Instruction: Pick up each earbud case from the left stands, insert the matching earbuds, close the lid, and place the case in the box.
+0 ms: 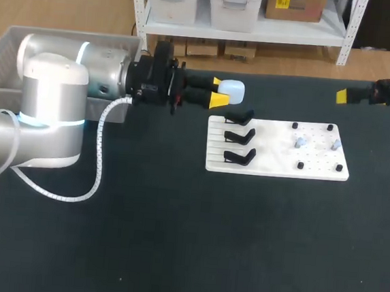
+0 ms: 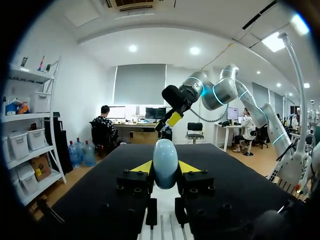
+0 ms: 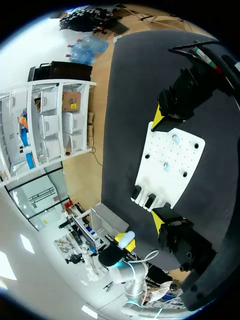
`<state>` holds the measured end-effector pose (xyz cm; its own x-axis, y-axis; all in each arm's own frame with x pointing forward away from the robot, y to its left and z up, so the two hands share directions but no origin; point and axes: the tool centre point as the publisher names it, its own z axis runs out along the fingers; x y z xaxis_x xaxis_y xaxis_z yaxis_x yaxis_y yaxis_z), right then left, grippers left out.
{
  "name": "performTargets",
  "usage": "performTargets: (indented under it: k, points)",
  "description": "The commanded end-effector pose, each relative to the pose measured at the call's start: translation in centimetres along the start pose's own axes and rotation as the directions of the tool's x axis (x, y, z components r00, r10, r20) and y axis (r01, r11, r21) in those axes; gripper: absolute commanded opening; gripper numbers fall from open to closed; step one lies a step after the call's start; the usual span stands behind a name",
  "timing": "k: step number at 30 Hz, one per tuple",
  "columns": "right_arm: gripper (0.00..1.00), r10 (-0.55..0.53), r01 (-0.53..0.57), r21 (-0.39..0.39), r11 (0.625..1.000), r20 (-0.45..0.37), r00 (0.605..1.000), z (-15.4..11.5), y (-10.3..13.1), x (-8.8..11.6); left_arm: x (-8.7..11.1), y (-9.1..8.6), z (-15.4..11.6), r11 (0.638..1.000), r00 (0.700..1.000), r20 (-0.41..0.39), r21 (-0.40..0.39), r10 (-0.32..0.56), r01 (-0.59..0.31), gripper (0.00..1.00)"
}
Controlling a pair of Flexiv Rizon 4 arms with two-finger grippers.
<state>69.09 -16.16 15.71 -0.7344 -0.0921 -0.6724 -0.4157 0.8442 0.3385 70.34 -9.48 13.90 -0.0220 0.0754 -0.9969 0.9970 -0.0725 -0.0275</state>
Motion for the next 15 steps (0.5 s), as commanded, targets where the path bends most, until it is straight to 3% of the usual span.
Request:
performTargets:
  k: [1,9,15]
  points:
    - [1.0,-0.045,0.045,-0.015,0.999,-0.005,0.999,-0.8,3.0,0.3,0.1,0.1,0.1,1.0,1.0,0.0,0.002,0.0,0.0,0.0]
    - [1.0,-0.109,0.106,-0.085,0.991,-0.024,0.994,0.2,8.4,-0.1,0.2,0.2,0.0,1.0,1.0,-0.007,0.008,0.001,-0.001,0.0]
    - [1.0,-0.141,0.134,-0.12,0.984,-0.054,0.989,2.0,10.5,0.1,0.3,0.3,0.0,1.0,1.0,-0.021,0.017,0.011,-0.01,0.0]
